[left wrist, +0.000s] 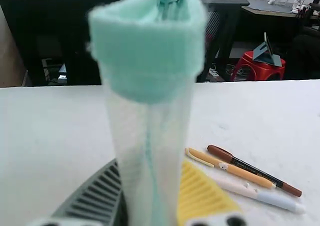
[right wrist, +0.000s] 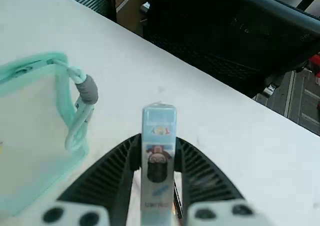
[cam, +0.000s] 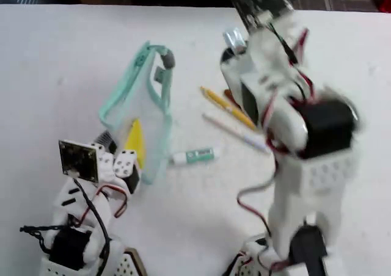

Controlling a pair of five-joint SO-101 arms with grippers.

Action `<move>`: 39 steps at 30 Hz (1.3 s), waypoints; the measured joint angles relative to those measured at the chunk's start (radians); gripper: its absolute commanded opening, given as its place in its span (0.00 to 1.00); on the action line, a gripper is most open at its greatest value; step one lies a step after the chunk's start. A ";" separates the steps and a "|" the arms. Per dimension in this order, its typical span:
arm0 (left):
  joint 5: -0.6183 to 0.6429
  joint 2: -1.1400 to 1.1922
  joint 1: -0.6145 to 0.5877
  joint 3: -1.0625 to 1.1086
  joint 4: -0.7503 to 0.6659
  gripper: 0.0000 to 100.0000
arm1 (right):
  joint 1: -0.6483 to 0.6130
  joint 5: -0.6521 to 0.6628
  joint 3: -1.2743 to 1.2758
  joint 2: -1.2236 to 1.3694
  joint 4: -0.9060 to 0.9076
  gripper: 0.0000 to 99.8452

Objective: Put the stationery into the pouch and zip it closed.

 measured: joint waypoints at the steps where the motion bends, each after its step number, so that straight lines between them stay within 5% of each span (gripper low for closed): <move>1: 0.000 0.000 0.000 0.000 0.000 0.02 | 0.000 0.000 0.046 -0.051 0.000 0.02; 8: -0.077 0.000 0.000 0.043 0.000 0.02 | -0.002 0.000 0.423 -0.318 -0.095 0.02; 21: -0.080 0.000 -0.002 0.095 -0.009 0.02 | -0.002 -0.008 1.370 -0.855 -0.640 0.02; 39: -0.083 -0.014 0.107 0.152 -0.057 0.02 | -0.003 -0.008 1.559 -1.023 -0.684 0.02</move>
